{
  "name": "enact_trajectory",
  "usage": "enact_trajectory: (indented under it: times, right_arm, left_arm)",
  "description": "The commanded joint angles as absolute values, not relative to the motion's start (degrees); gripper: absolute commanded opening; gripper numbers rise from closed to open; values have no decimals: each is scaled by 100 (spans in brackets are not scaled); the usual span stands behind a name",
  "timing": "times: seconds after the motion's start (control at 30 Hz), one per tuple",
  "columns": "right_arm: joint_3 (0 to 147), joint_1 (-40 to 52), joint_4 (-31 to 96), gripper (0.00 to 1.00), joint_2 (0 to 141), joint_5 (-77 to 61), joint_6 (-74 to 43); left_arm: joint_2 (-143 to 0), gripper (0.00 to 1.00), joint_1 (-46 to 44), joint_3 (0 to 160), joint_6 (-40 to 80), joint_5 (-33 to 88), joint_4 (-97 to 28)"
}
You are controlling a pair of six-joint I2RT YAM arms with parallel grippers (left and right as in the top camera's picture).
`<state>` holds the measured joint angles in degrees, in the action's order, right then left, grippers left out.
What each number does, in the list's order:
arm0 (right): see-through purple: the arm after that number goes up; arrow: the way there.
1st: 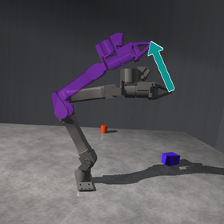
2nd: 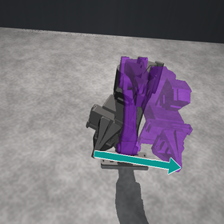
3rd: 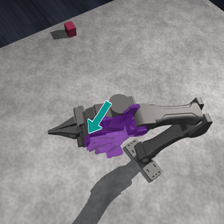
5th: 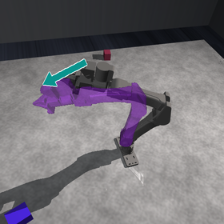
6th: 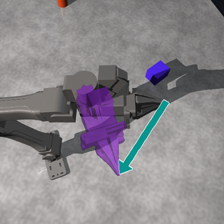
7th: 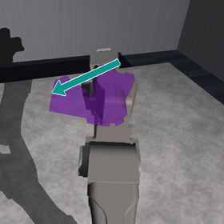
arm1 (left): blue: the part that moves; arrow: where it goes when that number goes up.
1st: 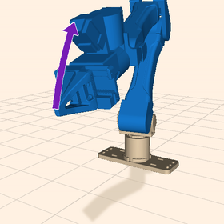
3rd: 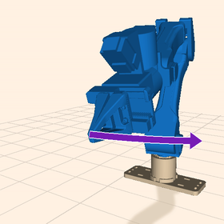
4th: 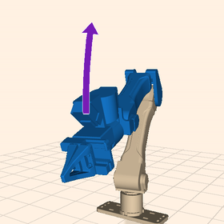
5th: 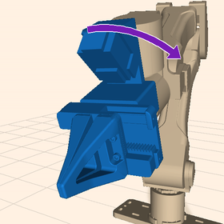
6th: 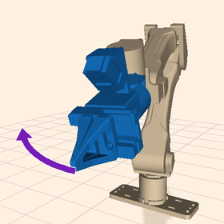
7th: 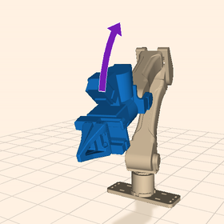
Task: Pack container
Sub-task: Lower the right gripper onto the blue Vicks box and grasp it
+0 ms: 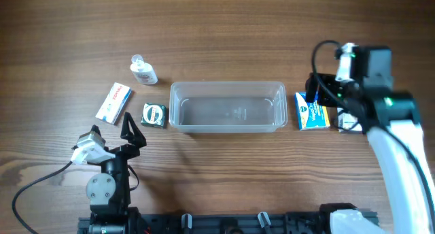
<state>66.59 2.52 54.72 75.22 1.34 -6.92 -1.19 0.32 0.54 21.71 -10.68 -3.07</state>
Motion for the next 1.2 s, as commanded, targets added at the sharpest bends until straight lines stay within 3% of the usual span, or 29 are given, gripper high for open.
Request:
enact_trajectory:
  times: [0.0,0.83,1.17]
  right_arm:
    - [6768,233,5736,100,8200,322,-447]
    - [6759,143,5205,100,10818,471,-322]
    - [6761,141,5301,87,10578,666,-626]
  left_arm:
    - [-119,100,1,32,2161,-1079,-322]
    - [-119,100,1,32,2161,-1079,-322]
    - [-119,100,1,32,2161,-1079,-322]
